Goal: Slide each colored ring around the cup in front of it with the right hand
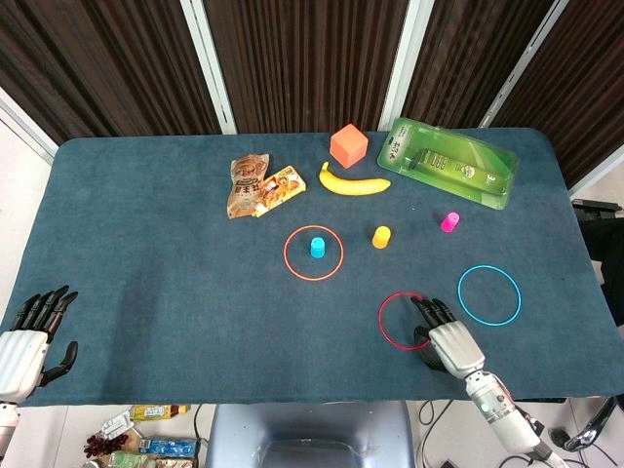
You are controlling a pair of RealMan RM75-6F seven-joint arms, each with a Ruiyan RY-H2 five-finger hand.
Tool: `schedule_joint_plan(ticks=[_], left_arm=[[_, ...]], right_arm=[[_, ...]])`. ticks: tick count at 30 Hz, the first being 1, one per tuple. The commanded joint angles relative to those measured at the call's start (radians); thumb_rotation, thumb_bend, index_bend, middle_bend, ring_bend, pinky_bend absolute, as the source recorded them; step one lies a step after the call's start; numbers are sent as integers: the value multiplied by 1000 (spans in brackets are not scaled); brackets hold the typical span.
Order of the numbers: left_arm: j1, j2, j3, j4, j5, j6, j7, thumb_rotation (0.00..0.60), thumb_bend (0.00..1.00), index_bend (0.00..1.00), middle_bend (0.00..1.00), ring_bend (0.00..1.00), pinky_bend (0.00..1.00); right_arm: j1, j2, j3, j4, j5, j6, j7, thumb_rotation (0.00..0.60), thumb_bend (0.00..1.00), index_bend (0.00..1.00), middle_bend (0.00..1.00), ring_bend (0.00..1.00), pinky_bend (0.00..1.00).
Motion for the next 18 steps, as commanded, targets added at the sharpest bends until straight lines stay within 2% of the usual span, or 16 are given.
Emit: schedule_joint_plan(ticks=[1,18], left_arm=[[0,0,0,0,0,0,0,600,486,0,0,0,27],[5,2,1,-1,3,10,-3,600,486,0,0,0,27]], right_arm=[[-1,-1,0,1,0,-1,0,600,475,669,89,0,0],[-3,-7,3,10,0,-8,3,600,549,781,117,0,0]])
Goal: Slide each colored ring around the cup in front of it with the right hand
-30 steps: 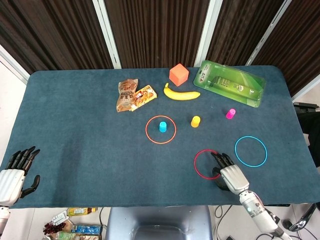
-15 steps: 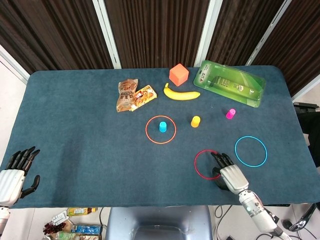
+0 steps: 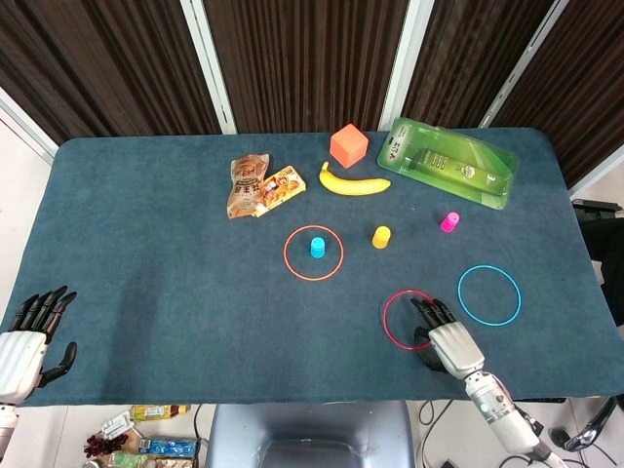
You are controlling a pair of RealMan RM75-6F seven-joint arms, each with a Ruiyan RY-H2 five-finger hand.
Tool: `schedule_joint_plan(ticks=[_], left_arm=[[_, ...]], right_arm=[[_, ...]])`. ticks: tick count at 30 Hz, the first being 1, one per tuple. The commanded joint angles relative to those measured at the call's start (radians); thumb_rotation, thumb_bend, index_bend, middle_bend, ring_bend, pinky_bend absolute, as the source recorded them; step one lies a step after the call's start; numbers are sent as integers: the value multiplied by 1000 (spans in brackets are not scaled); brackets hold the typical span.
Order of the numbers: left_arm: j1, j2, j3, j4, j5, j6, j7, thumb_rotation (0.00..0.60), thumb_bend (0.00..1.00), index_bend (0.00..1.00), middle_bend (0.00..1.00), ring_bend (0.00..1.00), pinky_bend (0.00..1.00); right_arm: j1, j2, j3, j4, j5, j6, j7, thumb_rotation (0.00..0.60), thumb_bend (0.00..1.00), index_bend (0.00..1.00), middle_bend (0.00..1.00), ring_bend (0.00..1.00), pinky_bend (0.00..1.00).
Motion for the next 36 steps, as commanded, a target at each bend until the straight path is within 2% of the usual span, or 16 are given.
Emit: schedule_joint_plan(ticks=[1,11,17,21,29,32,36], left_arm=[[0,0,0,0,0,1,-1,600,486,0,0,0,27],[1,-1,0,0,1,1,1,600,487,0,0,0,27],[0,-2,1,0,-1,-2,5,600,486,0,0,0,27],[-4,-4,1,-1,-2,-10,13,600,487,0,0,0,27],[-7,-10,-2,-1,-9,-16,28,600,486,0,0,0,27],[-9,-10,-2,-2,-10,-21,27,600,486,0,0,0,29],[-13,-10,-4,-1,-17,-29,28,600,486,0,0,0,31]], right_arm=[[-1,0,2,0,1,2,3,600,549,784,117,0,0],[0,0,26,3,9,22,24,600,549,801,118,0,0],[18,4,66,-13,22,33,35,600,549,802,119,0,0],[69,9,130,-42,52,3,32,600,549,802,120,0,0],[232,-31,320,-26,225,-171,-53,600,549,802,128,0,0],[282,-65,351,12,274,-231,-90,600,549,802,129,0,0],[323,-122,355,73,295,-259,-133,600,549,798,129,0,0]])
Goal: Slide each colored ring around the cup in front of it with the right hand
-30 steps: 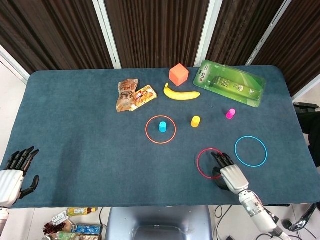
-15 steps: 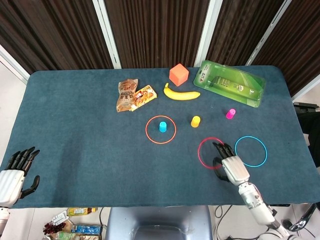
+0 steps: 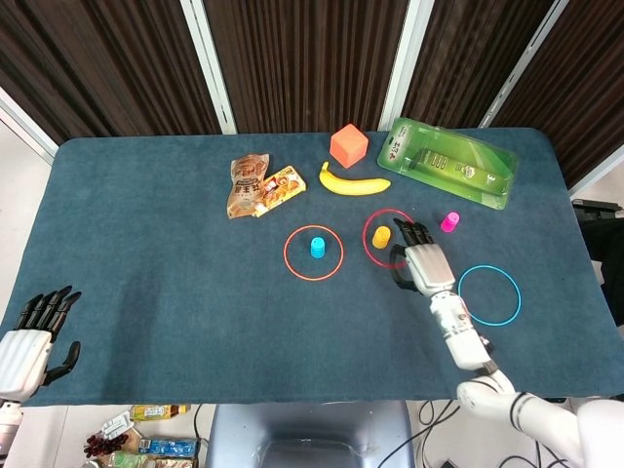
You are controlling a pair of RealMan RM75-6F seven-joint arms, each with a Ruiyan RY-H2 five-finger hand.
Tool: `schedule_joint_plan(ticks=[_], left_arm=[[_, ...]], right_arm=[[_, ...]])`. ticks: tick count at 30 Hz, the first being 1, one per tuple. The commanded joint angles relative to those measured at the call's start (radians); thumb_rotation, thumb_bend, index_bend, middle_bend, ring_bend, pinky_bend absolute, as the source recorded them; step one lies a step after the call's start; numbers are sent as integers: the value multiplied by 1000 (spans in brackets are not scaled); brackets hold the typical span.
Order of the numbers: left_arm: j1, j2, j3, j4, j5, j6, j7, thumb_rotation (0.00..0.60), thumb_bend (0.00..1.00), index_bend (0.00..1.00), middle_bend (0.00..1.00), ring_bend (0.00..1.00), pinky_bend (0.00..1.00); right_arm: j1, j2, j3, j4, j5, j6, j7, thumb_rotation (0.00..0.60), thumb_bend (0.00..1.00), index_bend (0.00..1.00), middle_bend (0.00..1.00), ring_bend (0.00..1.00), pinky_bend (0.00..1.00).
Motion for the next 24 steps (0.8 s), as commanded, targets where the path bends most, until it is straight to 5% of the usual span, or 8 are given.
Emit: schedule_joint_plan(ticks=[1,13,18,21,24], left_arm=[[-2,1,-1,-2,-4,-4,1,600,486,0,0,0,31],[2,8,1,1,2,4,-20,600,486,0,0,0,32],[7,10,3,-2,6,14,-20,600,486,0,0,0,32],[7,9,2,0,3,14,-23,600,485,0,0,0,31],[5,10,1,-2,-4,6,-22,600,484,0,0,0,31]], right_arm=[[36,-58,12,62,23,-24,-38,600,549,790,130,0,0],[24,-60,-4,91,65,-18,-65,600,549,365,94,0,0],[-57,26,-54,-21,-7,115,-27,600,549,350,89,0,0],[-160,97,-151,-61,-123,297,-55,600,549,372,89,0,0],[-241,175,-222,-119,-161,362,-15,600,548,424,89,0,0]])
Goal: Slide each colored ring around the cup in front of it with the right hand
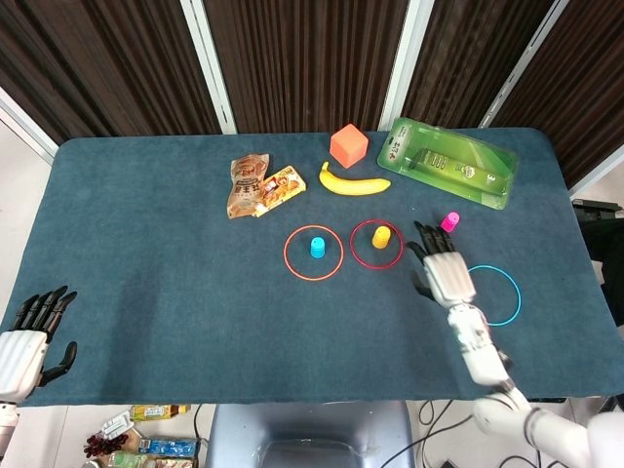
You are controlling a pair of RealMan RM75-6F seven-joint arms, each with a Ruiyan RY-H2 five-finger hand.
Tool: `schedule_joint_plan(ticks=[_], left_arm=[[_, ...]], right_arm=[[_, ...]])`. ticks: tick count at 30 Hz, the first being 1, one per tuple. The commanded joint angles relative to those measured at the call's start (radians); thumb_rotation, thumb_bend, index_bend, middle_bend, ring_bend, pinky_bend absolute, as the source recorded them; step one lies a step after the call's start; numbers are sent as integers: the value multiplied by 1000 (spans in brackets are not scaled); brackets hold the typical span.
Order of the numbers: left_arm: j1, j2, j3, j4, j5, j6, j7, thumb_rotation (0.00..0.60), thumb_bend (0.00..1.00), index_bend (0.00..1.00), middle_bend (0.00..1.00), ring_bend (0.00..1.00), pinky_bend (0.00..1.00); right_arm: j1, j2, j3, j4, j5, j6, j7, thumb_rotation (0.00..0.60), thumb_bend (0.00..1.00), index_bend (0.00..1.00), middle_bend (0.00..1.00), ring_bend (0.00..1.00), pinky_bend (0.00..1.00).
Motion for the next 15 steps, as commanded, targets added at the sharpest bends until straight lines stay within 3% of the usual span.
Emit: schedule_joint_plan(ticks=[1,9,15], left_arm=[[-2,0,-1,-2,-2,-3,2,600,485,0,0,0,31],[-2,-8,5,-5,7,-4,24,600,485,0,0,0,32],[-1,-10,4,-7,-1,-7,35,600,487,0,0,0,31]], right_arm=[[-162,153,-144,-101,-100,149,45,600,548,447,89,0,0],[-280,209,-237,34,-101,138,229,600,549,548,89,0,0],[-289,189,-239,115,-99,111,286,600,549,568,89,0,0]])
